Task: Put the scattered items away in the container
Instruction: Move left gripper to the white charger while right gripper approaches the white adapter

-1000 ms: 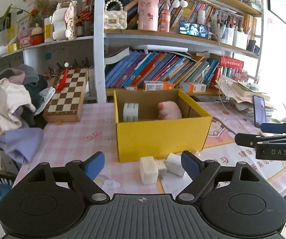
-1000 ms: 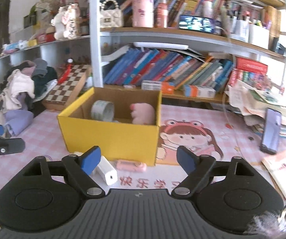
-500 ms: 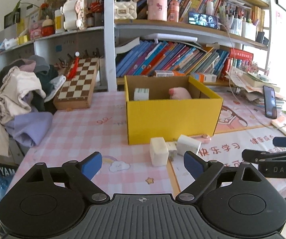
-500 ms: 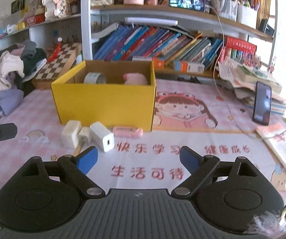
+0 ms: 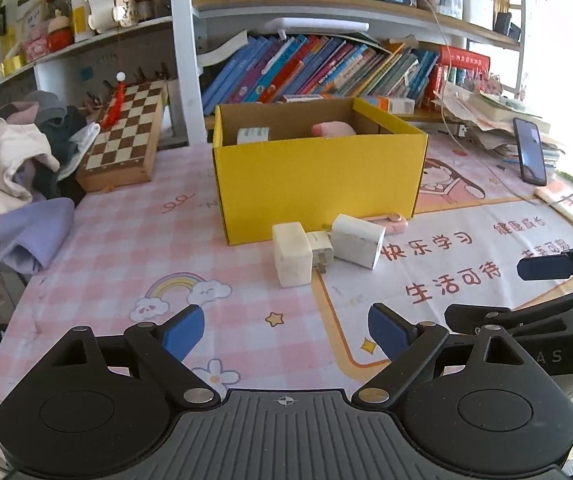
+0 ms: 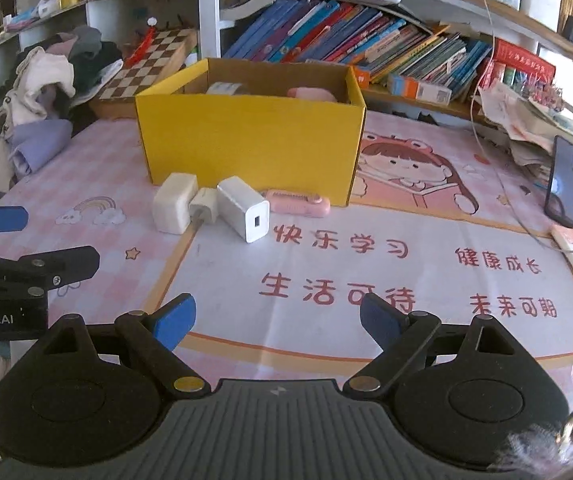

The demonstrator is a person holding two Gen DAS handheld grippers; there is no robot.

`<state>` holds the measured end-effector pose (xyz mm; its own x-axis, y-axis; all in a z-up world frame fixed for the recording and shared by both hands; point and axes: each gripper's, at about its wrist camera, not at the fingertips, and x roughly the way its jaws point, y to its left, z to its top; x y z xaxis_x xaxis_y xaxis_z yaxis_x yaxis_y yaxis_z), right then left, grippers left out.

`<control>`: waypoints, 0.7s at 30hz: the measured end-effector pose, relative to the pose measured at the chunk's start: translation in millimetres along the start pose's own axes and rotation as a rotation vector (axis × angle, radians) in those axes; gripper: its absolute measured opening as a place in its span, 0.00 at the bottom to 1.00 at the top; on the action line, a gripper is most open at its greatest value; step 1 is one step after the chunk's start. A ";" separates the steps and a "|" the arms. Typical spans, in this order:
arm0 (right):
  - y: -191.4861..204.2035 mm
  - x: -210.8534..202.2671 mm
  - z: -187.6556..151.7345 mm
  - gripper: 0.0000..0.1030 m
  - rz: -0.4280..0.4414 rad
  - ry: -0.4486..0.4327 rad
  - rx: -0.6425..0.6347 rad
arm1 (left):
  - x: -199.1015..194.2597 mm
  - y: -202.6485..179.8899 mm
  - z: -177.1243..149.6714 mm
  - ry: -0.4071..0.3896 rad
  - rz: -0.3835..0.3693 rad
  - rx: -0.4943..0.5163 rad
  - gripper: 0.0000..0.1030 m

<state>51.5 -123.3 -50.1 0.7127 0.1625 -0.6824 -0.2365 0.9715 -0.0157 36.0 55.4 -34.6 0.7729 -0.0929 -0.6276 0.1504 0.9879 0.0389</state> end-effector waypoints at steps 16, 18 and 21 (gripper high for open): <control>-10.3 17.0 14.2 0.84 0.023 0.038 -0.017 | 16.6 -8.7 10.3 0.031 0.009 -0.017 0.89; -11.0 18.2 16.8 0.82 0.026 0.036 -0.024 | 18.9 -12.9 13.1 0.027 0.013 0.004 0.89; -11.8 20.9 22.5 0.81 0.016 0.034 -0.038 | 19.6 -16.4 18.8 0.005 0.038 0.031 0.89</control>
<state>84.0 -127.5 -47.8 0.6856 0.1714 -0.7075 -0.2730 0.9615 -0.0317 60.2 35.0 -32.9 0.7753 -0.0544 -0.6293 0.1398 0.9864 0.0869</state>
